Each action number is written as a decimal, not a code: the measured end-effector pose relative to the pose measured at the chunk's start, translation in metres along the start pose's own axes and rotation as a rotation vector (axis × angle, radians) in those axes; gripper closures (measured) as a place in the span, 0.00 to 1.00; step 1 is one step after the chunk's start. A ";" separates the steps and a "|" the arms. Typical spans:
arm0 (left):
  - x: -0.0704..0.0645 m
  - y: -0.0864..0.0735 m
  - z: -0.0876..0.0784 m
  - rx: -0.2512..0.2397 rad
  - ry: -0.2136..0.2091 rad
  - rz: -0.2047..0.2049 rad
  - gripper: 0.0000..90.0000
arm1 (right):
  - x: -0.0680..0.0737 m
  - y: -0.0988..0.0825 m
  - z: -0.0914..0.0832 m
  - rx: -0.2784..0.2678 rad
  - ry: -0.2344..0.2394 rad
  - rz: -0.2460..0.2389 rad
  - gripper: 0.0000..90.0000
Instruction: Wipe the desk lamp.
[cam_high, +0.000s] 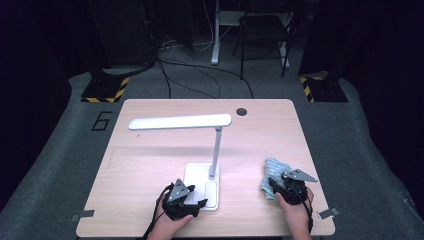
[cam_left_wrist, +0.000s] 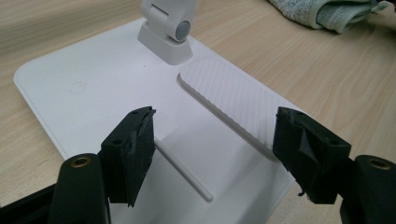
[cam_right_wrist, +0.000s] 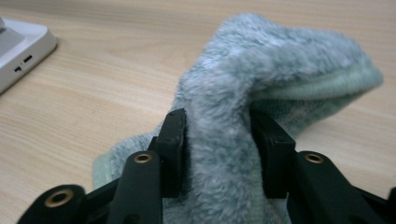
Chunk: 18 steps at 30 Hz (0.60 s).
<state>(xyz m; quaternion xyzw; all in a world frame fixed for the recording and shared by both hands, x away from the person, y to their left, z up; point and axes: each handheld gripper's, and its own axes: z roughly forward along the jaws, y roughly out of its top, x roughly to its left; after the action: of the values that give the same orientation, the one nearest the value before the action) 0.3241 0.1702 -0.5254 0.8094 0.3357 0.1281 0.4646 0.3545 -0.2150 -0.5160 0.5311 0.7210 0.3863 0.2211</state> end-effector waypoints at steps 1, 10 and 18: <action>0.000 0.000 0.000 0.000 0.000 0.000 0.33 | 0.000 -0.001 0.001 -0.008 0.004 0.004 0.63; 0.000 0.000 0.000 -0.001 0.000 -0.001 0.33 | 0.002 -0.002 0.001 -0.021 -0.007 0.022 0.49; 0.000 0.000 0.000 0.000 0.000 0.000 0.33 | -0.001 -0.002 -0.001 -0.034 0.000 0.047 0.42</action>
<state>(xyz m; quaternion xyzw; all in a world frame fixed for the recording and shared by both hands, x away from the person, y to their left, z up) 0.3241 0.1702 -0.5254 0.8093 0.3357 0.1280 0.4647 0.3532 -0.2167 -0.5172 0.5441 0.7014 0.4038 0.2210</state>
